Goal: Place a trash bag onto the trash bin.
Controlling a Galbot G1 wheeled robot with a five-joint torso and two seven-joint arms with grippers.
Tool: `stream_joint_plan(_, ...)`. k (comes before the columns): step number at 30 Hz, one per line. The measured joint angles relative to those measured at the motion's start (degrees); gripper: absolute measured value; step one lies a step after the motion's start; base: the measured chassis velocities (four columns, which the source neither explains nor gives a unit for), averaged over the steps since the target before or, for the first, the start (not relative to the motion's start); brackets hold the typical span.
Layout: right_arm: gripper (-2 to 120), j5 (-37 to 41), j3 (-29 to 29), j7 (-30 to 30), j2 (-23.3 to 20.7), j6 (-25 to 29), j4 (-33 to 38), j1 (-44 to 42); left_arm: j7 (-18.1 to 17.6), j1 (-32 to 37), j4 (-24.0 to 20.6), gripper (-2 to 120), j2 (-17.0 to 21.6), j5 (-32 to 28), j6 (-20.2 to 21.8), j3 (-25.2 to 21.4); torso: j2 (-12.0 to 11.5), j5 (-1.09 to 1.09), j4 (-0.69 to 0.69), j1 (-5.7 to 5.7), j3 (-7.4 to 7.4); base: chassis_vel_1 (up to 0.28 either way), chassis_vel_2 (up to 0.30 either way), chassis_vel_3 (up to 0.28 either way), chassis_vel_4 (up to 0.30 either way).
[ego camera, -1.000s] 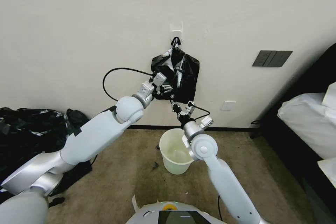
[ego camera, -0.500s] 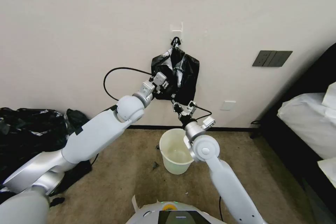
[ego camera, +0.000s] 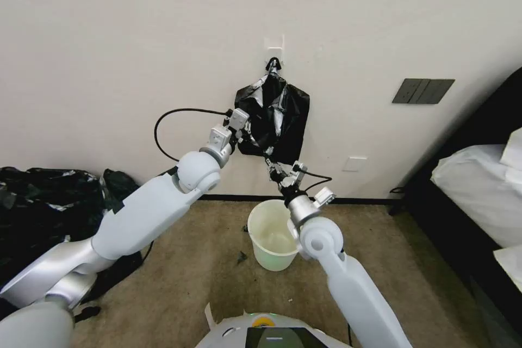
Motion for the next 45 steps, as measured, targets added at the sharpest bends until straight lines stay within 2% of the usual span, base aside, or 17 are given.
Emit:
stream_joint_plan(5, 38, -4.2, 0.4, -0.4, -1.9, 0.0, 2.2, -1.0, -4.9, 0.6, 0.1, 0, -1.5, -3.3, -1.1, -1.1, 0.0, 0.01, 0.00, 0.00, 0.00, 0.000, 0.000, 0.000, 0.000)
stream_joint_plan(7, 42, -5.3, 0.8, -0.4, -2.4, 0.0, 2.6, -1.1, -5.4, 0.8, 0.1, 0, -1.7, -3.8, -1.2, -1.4, 0.0, 0.01, 0.00, 0.00, 0.00, 0.000, 0.000, 0.000, 0.000)
stream_joint_plan(10, 59, -8.4, 3.2, -1.1, -5.1, -0.7, 4.8, 0.4, -5.8, 1.7, -0.5, 0, -1.7, -4.6, -1.3, -2.0, 0.0, 0.01, -0.01, 0.00, 0.00, 0.000, 0.000, 0.000, 0.000)
stream_joint_plan(11, 59, -8.4, 3.2, -1.1, -5.1, -0.7, 4.8, 0.4, -5.8, 1.7, -0.5, 0, -1.7, -4.6, -1.3, -2.0, 0.0, 0.01, -0.01, 0.00, 0.00, 0.000, 0.000, 0.000, 0.000)
stream_joint_plan(14, 71, -12.1, 6.3, -6.5, -11.9, -2.0, 4.2, 6.0, -4.1, 3.6, -1.8, 0, -0.9, -4.0, -1.4, -2.5, 0.0, 0.02, 0.00, 0.00, 0.00, 0.000, 0.000, 0.000, 0.000)
stream_joint_plan(15, 71, -12.1, 6.3, -6.5, -11.9, -2.0, 4.2, 6.0, -4.1, 3.6, -1.8, 0, -0.9, -4.0, -1.4, -2.5, 0.0, 0.02, 0.00, 0.00, 0.00, 0.000, 0.000, 0.000, 0.000)
stream_joint_plan(18, 83, -14.0, 5.8, -8.2, -16.5, -3.8, 2.4, 12.0, -3.5, 4.8, -2.6, 0, -0.7, -3.5, -1.5, -3.2, 0.0, 0.00, 0.00, 0.00, 0.00, 0.000, 0.000, 0.000, 0.000)
stream_joint_plan(22, 98, -22.0, -0.7, -8.5, -19.4, -8.4, -2.3, 23.3, -3.3, 5.5, -2.9, 0, -1.0, -2.7, -2.2, -3.5, 0.0, 0.00, 0.01, 0.00, 0.00, 0.000, 0.000, 0.000, 0.000)
stream_joint_plan(23, 98, -22.0, -0.7, -8.5, -19.4, -8.4, -2.3, 23.3, -3.3, 5.5, -2.9, 0, -1.0, -2.7, -2.2, -3.5, 0.0, 0.00, 0.01, 0.00, 0.00, 0.000, 0.000, 0.000, 0.000)
stream_joint_plan(26, 100, -33.8, -7.1, -8.3, -19.1, -15.5, -6.1, 31.3, -3.0, 5.5, -2.9, 0, -0.9, -2.3, -2.4, -3.5, 0.0, -0.01, 0.01, 0.00, 0.00, 0.000, 0.000, 0.000, 0.000)
stream_joint_plan(28, 100, -36.3, -8.1, -8.1, -18.8, -17.2, -6.6, 32.6, -2.9, 5.5, -2.9, 0, -0.9, -2.2, -2.5, -3.5, 0.0, 0.00, 0.02, 0.00, 0.01, 0.000, 0.000, 0.000, 0.000)
stream_joint_plan(30, 100, -41.9, -11.5, -6.8, -17.6, -23.9, -7.6, 36.4, -2.7, 5.5, -3.1, 0, -0.8, -2.2, -2.5, -3.6, 0.0, -0.01, 0.00, 0.00, 0.00, 0.000, 0.000, 0.000, 0.000)
stream_joint_plan(31, 100, -41.9, -11.5, -6.8, -17.6, -23.9, -7.6, 36.4, -2.7, 5.5, -3.1, 0, -0.8, -2.2, -2.5, -3.6, 0.0, -0.01, 0.00, 0.00, 0.00, 0.000, 0.000, 0.000, 0.000)
stream_joint_plan(35, 99, -42.9, -16.0, -3.4, -15.6, -32.3, -8.3, 39.7, -2.2, 5.8, -3.1, 0, -0.5, -2.1, -2.7, -4.5, 0.0, -0.01, 0.00, 0.00, 0.00, 0.000, 0.000, 0.000, 0.000)
stream_joint_plan(41, 98, -43.3, -18.8, -2.1, -14.6, -34.5, -11.1, 41.8, -1.7, 6.1, -3.4, 0, 0.0, -2.1, -2.9, -5.2, 0.0, 0.00, 0.00, 0.00, 0.01, 0.000, 0.000, 0.000, 0.000)
stream_joint_plan(43, 95, -43.4, -19.1, -1.9, -14.5, -34.5, -11.5, 42.2, -1.6, 6.2, -3.5, 0, 0.0, -2.1, -2.9, -5.4, 0.0, 0.00, 0.00, 0.00, 0.01, 0.000, 0.000, 0.000, 0.000)
stream_joint_plan(45, 84, -43.5, -20.2, -1.6, -14.2, -34.5, -12.5, 43.1, -1.4, 6.3, -3.5, 0, 0.0, -2.1, -3.1, -5.6, 0.0, -0.01, 0.00, 0.00, 0.01, 0.000, 0.000, 0.000, 0.000)
